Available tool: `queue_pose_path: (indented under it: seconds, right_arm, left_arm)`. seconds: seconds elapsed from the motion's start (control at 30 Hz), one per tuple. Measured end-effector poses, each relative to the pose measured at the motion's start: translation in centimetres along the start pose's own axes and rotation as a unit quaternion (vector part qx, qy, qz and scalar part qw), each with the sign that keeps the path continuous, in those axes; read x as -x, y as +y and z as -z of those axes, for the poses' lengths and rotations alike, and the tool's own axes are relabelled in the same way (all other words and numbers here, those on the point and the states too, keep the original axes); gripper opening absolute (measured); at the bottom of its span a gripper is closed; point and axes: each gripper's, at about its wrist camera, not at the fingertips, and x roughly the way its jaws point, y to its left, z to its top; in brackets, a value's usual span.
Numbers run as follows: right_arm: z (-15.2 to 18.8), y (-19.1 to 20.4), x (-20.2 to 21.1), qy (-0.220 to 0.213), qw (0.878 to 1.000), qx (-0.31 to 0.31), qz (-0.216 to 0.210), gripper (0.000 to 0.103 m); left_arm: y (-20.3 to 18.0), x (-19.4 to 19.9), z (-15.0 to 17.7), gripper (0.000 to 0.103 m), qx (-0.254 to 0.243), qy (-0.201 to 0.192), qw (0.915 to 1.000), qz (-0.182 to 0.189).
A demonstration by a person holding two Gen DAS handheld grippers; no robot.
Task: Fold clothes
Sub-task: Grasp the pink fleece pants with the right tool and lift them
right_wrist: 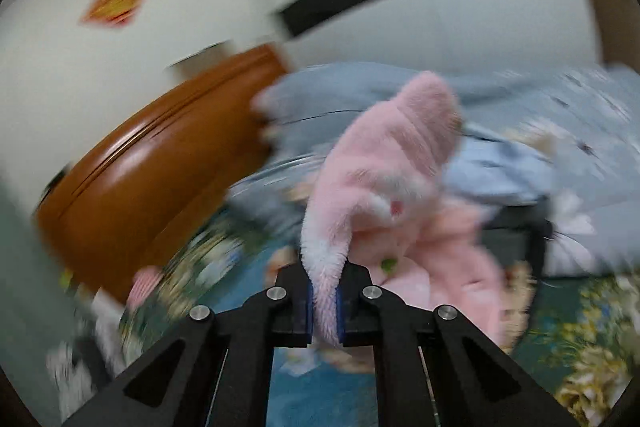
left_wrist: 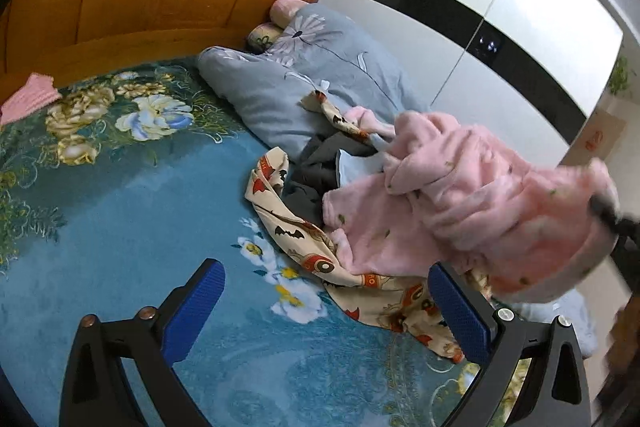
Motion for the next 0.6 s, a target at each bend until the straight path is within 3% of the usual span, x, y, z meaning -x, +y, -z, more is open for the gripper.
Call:
queue_pose_path:
  seconds: [0.17, 0.3, 0.43, 0.5, 0.6]
  right_arm:
    - [6.4, 7.1, -6.4, 0.078, 0.995, 0.032, -0.062, 0.008]
    - [11.5, 13.1, -11.5, 0.14, 0.981, 0.033, -0.132, 0.008]
    - [15.9, 18.4, -14.8, 0.177, 0.969, 0.065, -0.159, 0.008]
    - [17.4, 19.3, -16.8, 0.207, 0.959, 0.05, -0.186, 0.008]
    - [19.5, 20.3, -20.9, 0.252, 0.952, 0.061, -0.163, 0.008]
  left_arm:
    - [4.3, 2.4, -1.1, 0.103, 0.053, 0.011, 0.9984, 0.018]
    - [9.1, 5.2, -2.2, 0.103, 0.085, -0.008, 0.9963, -0.011]
    - [12.9, 7.9, -3.1, 0.103, 0.105, -0.03, 0.9931, -0.043]
    - [14.6, 8.9, -3.2, 0.103, 0.121, -0.041, 0.9903, -0.054]
    - [16.1, 9.2, -2.9, 0.103, 0.139, -0.037, 0.9876, -0.061]
